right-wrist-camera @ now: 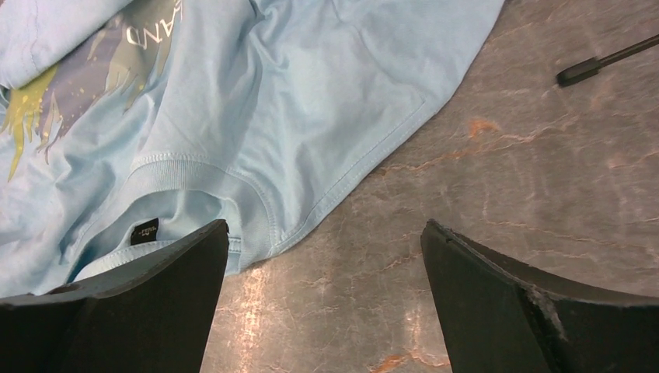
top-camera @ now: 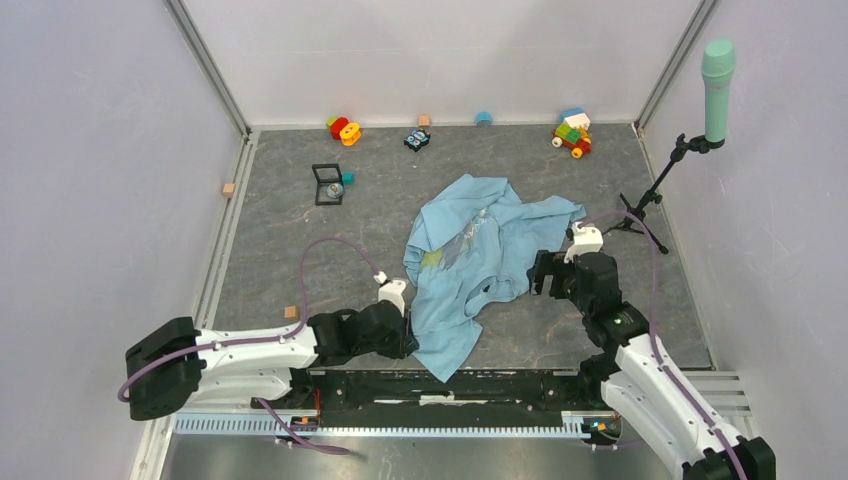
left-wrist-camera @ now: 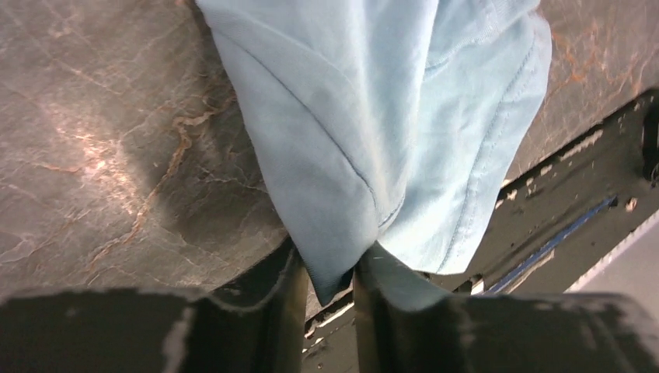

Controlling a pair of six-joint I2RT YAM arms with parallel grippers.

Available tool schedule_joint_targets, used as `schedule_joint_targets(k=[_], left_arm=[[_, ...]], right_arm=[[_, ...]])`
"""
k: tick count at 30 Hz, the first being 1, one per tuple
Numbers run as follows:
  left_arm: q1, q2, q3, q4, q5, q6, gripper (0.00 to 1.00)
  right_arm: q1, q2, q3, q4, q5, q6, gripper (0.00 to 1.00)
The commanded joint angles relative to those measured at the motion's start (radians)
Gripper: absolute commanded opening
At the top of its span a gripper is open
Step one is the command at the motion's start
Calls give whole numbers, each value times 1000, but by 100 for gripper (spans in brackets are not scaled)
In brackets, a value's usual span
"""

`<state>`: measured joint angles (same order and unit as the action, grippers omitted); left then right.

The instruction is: Pin the brooch onto the clothing

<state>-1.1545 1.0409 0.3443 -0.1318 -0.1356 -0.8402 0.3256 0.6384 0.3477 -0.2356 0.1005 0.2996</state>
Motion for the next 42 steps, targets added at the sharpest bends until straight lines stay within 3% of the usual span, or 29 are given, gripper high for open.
schedule_joint_targets(k=[1,8,18,21,24,27,32,38,40,42], left_arm=[[-14,-24,8,31,-142,-48,26],[-14,-17,1,43,-142,-66,2],[-13,-11,-12,51,-125,-65,2],[-13,-2,-8,52,-127,-58,2],[-14,7,1,57,-115,-39,2],[-14,20,13,55,-113,-34,2],[-11,50,32,55,-123,-34,2],[-12,54,63,27,-146,-12,2],[-10,44,79,-22,-186,-1,2],[-7,27,103,-100,-247,5,2]], right_arm=[[4,39,-54,117,-58,34,98],[4,168,-127,273,-145,95,99],[30,304,-167,428,-206,163,90],[40,329,-174,458,-199,180,83],[67,343,-175,458,-115,192,74],[130,333,-171,436,55,182,72],[160,374,-174,454,100,193,69],[201,410,-181,468,188,205,53],[204,424,-181,486,183,209,42],[204,435,-176,502,172,214,24]])
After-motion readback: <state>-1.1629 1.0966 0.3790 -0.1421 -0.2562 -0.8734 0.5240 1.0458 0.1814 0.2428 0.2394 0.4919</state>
